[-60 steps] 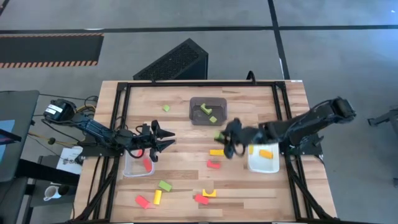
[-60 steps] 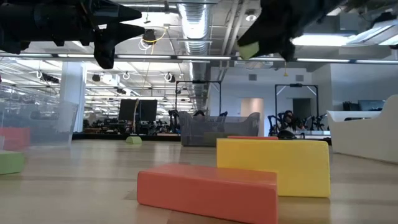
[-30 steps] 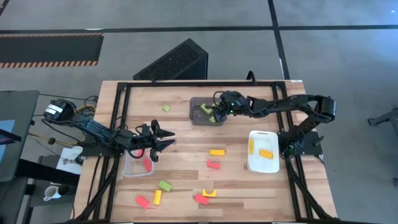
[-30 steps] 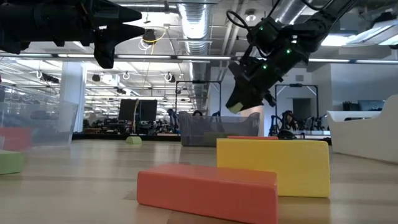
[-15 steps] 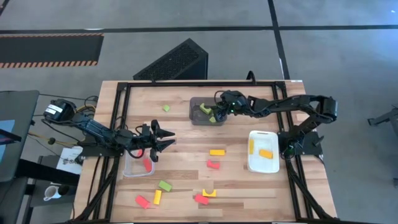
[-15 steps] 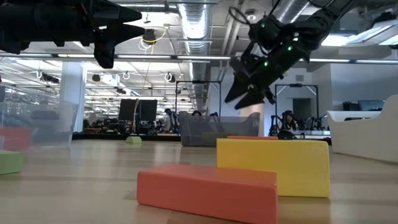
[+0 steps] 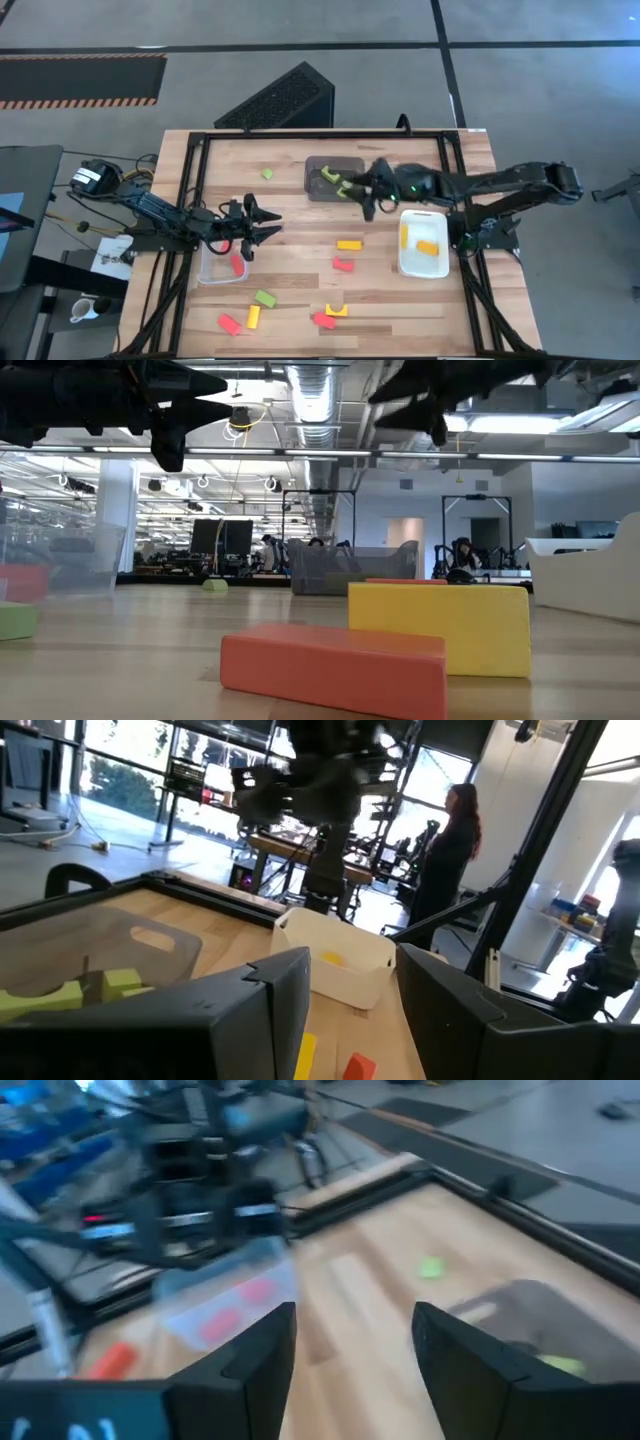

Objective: Sort & place blocks by color
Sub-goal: Put the orange block into the transparent bin

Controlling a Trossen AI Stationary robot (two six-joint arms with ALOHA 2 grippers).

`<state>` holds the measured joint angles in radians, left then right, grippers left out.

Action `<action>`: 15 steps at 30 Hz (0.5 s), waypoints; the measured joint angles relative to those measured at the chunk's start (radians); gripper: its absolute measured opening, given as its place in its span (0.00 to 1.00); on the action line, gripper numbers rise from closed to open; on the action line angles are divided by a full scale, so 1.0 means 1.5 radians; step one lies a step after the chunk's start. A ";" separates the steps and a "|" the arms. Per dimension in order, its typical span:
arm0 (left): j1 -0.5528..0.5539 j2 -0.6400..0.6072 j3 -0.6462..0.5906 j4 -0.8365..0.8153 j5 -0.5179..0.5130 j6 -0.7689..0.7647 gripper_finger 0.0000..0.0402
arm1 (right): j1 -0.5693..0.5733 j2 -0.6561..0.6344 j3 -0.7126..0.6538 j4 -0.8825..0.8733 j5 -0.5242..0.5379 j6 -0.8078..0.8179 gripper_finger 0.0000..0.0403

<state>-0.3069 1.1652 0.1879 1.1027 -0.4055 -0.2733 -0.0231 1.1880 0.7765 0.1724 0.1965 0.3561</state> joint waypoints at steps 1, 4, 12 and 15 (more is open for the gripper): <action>0.000 0.000 0.000 0.000 0.002 0.000 0.35 | 0.023 -0.006 -0.004 0.003 0.011 0.000 0.55; 0.000 0.000 0.000 0.003 0.006 -0.004 0.35 | 0.095 -0.015 -0.011 0.003 0.047 0.000 0.54; 0.000 0.000 0.000 0.006 0.015 -0.002 0.35 | 0.262 -0.016 -0.011 0.034 0.204 -0.029 0.53; 0.000 0.000 0.000 0.009 0.020 -0.001 0.35 | 0.302 -0.016 -0.011 0.037 0.248 -0.050 0.53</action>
<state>-0.3072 1.1652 0.1879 1.1168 -0.3760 -0.2745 0.4306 1.1641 0.7597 0.2283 0.5681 0.2811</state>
